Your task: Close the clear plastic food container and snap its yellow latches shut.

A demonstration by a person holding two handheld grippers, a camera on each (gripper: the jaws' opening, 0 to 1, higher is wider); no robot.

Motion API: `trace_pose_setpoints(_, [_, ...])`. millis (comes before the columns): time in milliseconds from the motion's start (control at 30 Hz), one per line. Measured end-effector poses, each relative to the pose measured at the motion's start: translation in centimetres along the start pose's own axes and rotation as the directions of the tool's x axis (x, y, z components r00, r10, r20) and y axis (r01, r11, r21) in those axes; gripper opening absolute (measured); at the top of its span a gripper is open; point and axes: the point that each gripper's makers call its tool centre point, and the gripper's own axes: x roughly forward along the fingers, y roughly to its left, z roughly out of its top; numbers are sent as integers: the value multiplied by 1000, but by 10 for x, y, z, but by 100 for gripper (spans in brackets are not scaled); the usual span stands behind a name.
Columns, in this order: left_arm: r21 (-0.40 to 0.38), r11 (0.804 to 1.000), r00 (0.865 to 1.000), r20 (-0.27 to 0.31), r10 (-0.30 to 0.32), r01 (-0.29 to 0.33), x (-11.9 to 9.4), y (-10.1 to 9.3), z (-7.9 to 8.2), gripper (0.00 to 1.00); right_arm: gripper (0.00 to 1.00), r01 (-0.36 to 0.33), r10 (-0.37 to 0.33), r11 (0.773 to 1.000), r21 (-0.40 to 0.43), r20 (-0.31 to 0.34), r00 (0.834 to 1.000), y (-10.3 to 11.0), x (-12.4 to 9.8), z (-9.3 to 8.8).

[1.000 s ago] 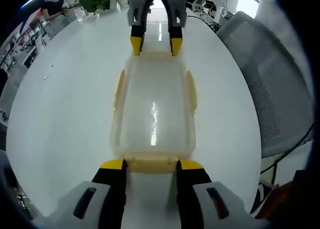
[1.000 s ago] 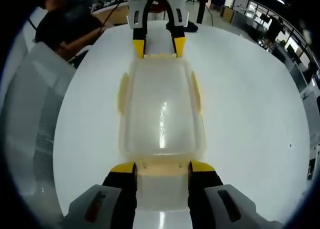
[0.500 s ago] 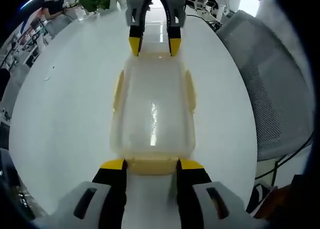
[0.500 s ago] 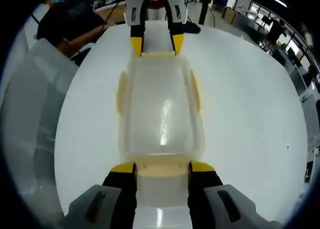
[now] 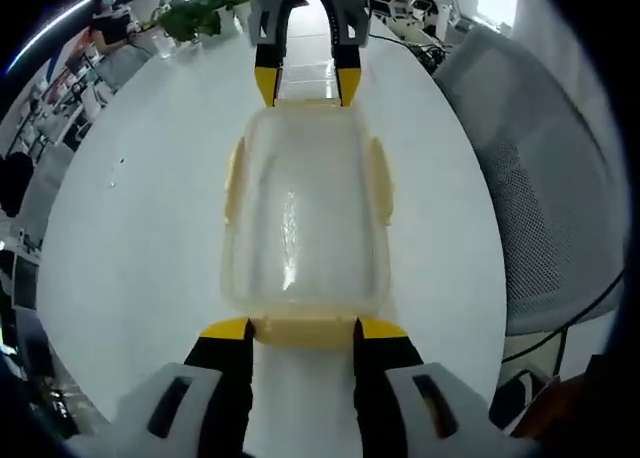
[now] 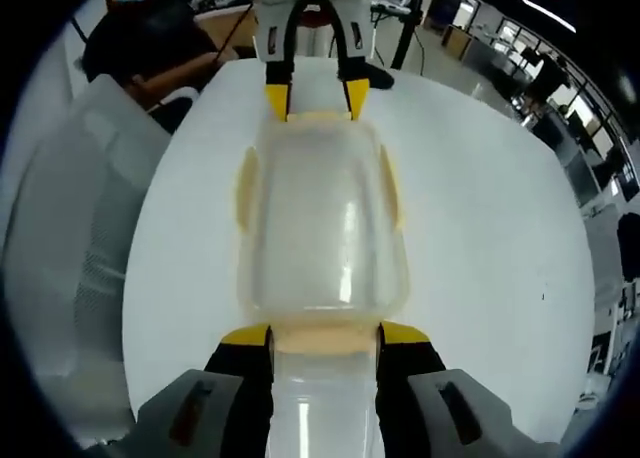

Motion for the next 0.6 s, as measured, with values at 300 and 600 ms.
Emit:
trace_pose_setpoints(300, [5,1000,999,33,4,-4,-9,-2,26,38,38,9,-9,1000,10,-1,1000,3,-19,-14])
trace_pose_setpoints(600, [2,1000,998,64,5,-5,-11,-3,49,38,38,15,-15,1000,17,-2,1000,3,-38,-30])
